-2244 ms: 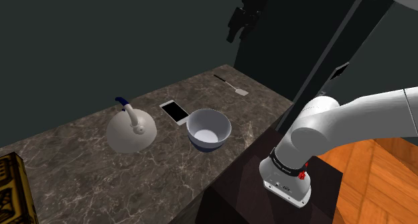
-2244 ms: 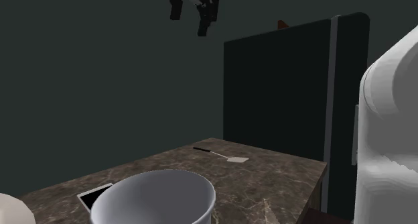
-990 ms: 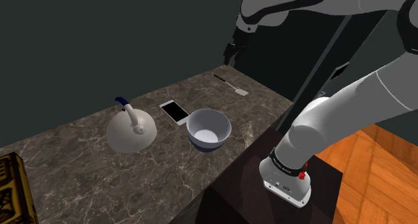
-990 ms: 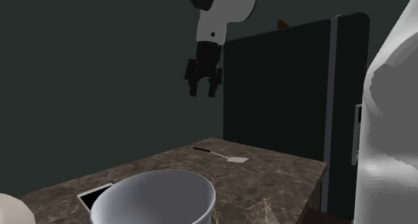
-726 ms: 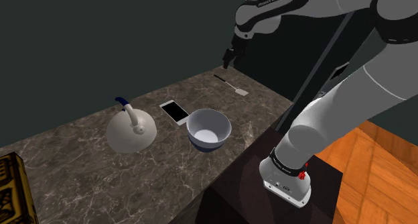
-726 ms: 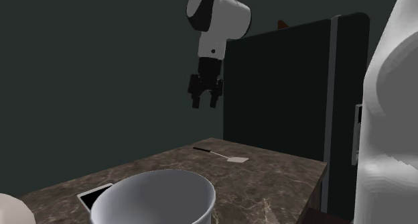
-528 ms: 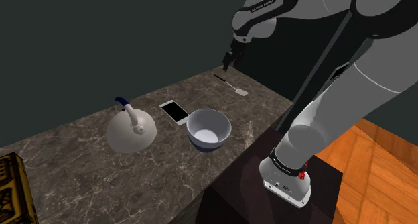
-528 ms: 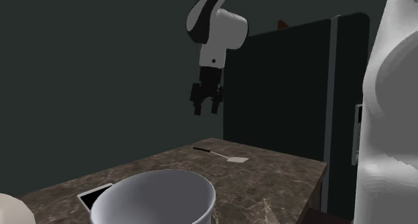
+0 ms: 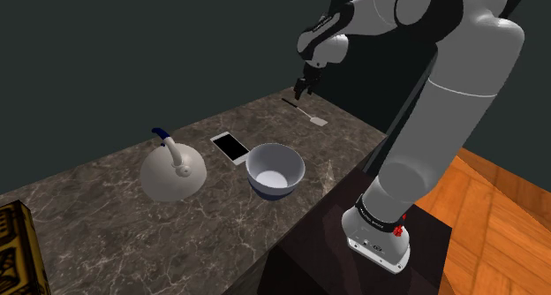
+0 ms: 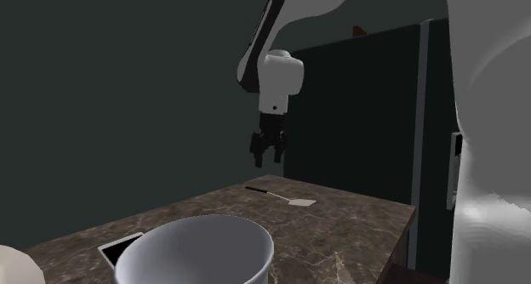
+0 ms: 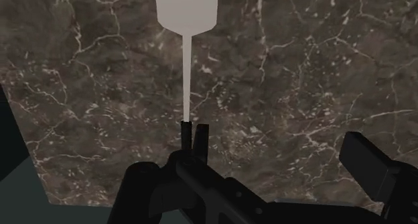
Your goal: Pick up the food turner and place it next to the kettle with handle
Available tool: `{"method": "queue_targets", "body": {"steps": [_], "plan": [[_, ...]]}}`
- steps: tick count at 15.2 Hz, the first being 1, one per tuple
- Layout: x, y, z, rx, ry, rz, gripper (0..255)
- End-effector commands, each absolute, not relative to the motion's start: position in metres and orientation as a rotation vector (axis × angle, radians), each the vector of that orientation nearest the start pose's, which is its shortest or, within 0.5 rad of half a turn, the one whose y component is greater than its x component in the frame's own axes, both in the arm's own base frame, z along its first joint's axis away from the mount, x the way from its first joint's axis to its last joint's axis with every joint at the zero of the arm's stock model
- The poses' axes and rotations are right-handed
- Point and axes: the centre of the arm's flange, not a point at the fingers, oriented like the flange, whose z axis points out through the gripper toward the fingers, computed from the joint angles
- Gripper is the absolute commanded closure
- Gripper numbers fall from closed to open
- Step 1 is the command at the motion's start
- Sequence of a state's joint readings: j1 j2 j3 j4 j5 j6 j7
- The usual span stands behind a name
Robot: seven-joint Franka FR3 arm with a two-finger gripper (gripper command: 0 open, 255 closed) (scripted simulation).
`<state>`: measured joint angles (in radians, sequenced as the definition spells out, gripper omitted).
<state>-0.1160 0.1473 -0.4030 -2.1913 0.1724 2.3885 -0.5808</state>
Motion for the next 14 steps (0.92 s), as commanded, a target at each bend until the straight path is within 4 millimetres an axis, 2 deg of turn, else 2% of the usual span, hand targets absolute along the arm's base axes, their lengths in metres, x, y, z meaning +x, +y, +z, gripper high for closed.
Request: {"method": "queue_targets", "body": {"steps": [1,7,14], "plan": [[0.488,-0.289,0.311,-3.123,0.094,-0.13,0],[0.508,-0.341,0.258,-3.14,0.124,-0.104,0],[0.511,-0.341,0.221,-3.14,0.124,-0.104,0]]}}
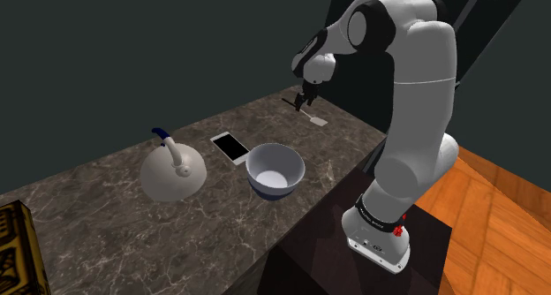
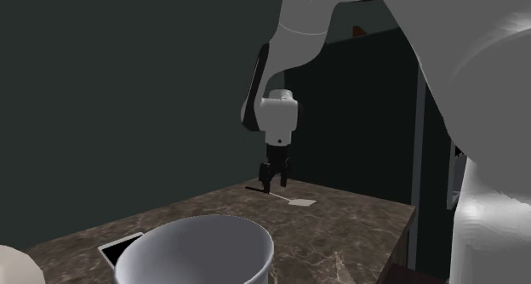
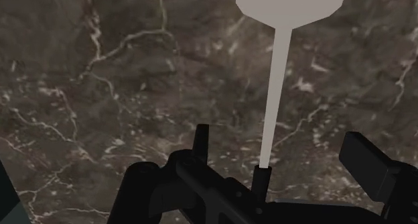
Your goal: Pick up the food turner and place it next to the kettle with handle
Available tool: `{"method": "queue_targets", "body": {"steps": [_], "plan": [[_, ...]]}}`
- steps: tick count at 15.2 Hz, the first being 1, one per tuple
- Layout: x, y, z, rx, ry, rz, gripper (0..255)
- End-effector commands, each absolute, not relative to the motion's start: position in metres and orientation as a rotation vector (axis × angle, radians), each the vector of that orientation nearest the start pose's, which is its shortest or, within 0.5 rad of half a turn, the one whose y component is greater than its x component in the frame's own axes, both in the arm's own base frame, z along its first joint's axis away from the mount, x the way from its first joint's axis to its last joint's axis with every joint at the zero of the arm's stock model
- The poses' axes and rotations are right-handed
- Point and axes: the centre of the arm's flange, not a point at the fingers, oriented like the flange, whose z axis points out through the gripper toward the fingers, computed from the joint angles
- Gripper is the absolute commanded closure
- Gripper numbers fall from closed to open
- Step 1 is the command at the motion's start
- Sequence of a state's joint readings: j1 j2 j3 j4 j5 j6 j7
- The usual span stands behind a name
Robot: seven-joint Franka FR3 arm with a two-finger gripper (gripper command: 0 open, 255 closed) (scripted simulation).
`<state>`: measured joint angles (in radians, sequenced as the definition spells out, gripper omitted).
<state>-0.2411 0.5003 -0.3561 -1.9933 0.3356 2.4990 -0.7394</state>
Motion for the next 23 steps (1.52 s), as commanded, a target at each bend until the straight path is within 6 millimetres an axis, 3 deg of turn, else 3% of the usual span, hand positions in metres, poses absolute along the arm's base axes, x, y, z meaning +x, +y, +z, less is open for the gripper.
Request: {"method": "queue_targets", "body": {"steps": [1,9,10,19,23], "plan": [[0.511,-0.341,0.218,-3.14,0.124,-0.104,0],[0.511,-0.341,0.218,-3.14,0.124,-0.104,0],[0.511,-0.341,0.218,-3.14,0.124,-0.104,255],[0.511,-0.341,0.218,-3.14,0.124,-0.104,255],[0.511,-0.341,0.239,-3.14,0.124,-0.104,255]]}}
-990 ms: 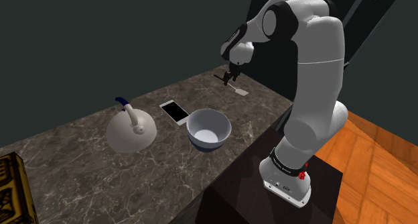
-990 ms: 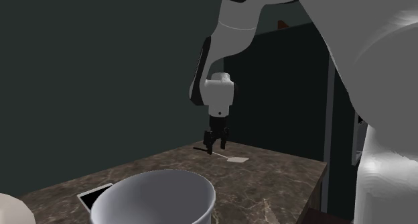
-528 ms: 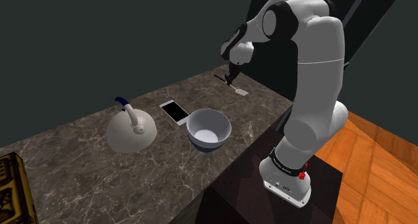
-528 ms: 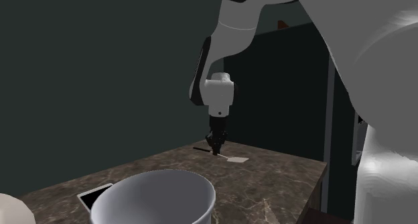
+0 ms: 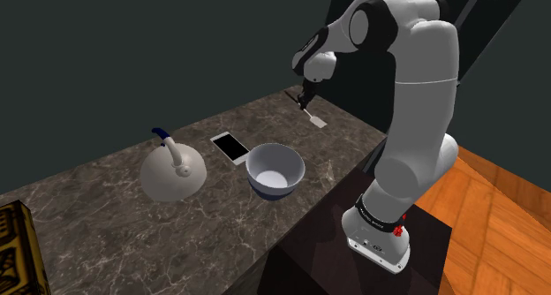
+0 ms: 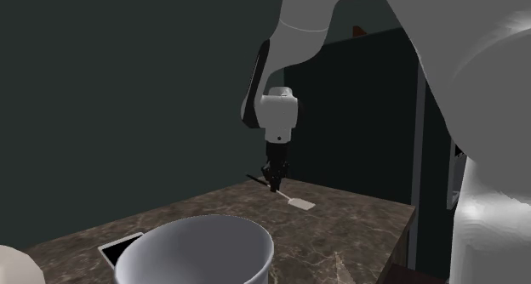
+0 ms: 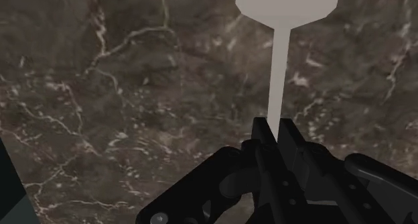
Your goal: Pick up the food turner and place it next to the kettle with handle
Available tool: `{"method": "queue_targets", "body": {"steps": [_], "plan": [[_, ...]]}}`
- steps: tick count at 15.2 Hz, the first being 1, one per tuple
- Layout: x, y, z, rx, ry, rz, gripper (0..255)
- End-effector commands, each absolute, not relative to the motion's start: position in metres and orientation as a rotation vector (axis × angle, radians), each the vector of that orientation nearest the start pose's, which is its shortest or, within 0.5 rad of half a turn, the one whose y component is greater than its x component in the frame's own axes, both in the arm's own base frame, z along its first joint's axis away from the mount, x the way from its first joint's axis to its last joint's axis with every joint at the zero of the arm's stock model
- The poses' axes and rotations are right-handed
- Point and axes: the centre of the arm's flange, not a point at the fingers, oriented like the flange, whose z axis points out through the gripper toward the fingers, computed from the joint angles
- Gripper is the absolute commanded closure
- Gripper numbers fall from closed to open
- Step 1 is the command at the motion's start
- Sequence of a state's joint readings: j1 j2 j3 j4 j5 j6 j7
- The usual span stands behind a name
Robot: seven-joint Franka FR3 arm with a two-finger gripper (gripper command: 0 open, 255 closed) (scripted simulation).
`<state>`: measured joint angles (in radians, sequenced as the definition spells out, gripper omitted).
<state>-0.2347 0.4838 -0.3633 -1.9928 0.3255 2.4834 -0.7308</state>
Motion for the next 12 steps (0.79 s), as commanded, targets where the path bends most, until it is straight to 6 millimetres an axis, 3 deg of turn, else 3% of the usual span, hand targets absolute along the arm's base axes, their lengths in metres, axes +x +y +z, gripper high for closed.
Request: {"method": "queue_targets", "body": {"steps": [1,12], "plan": [[0.511,-0.341,0.244,-3.14,0.124,-0.104,255],[0.511,-0.341,0.302,-3.14,0.124,-0.104,255]]}}
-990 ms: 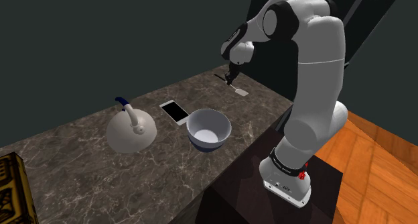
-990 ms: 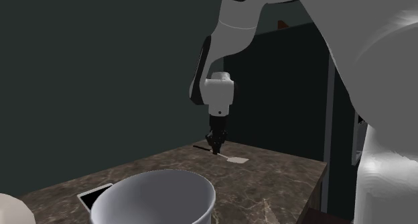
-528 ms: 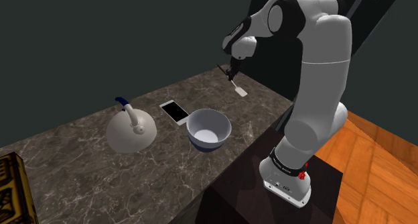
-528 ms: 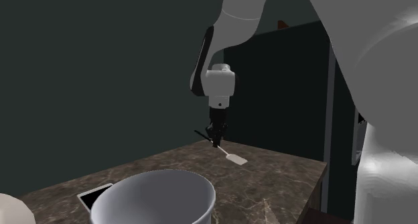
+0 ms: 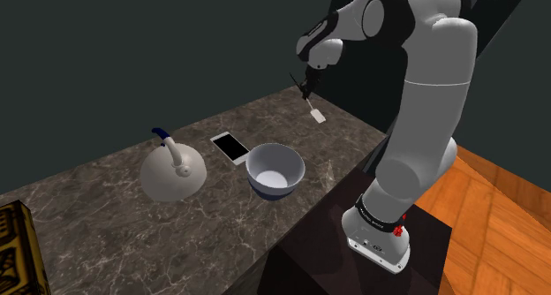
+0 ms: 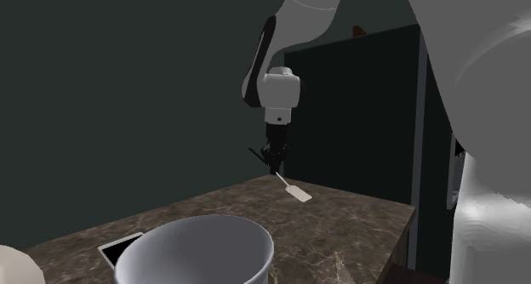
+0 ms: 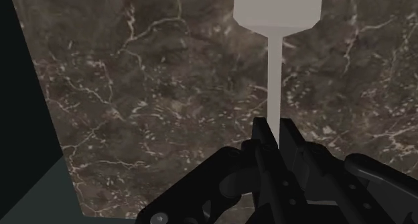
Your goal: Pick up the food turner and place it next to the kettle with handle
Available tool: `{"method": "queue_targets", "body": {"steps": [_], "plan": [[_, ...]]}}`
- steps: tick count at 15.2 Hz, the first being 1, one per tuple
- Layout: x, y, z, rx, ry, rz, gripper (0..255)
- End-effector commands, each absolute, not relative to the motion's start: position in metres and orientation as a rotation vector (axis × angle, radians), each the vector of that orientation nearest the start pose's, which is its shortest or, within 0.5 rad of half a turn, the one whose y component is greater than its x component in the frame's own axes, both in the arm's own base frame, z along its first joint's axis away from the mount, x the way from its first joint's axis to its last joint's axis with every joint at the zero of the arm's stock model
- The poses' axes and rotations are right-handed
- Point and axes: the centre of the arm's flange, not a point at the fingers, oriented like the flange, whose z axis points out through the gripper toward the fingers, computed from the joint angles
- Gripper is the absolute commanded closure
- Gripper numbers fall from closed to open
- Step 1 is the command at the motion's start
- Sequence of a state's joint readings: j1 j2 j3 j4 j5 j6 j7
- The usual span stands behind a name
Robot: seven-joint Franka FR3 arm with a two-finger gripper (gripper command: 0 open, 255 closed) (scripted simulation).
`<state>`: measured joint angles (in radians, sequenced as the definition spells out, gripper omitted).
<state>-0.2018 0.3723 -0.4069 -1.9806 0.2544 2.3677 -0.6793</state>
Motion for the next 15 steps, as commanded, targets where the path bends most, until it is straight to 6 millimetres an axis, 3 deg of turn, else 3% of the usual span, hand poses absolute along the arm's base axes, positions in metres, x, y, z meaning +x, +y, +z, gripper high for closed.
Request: {"method": "queue_targets", "body": {"steps": [1,15], "plan": [[0.511,-0.341,0.307,-3.14,0.124,-0.104,255],[0.511,-0.341,0.381,-3.14,0.124,-0.104,255]]}}
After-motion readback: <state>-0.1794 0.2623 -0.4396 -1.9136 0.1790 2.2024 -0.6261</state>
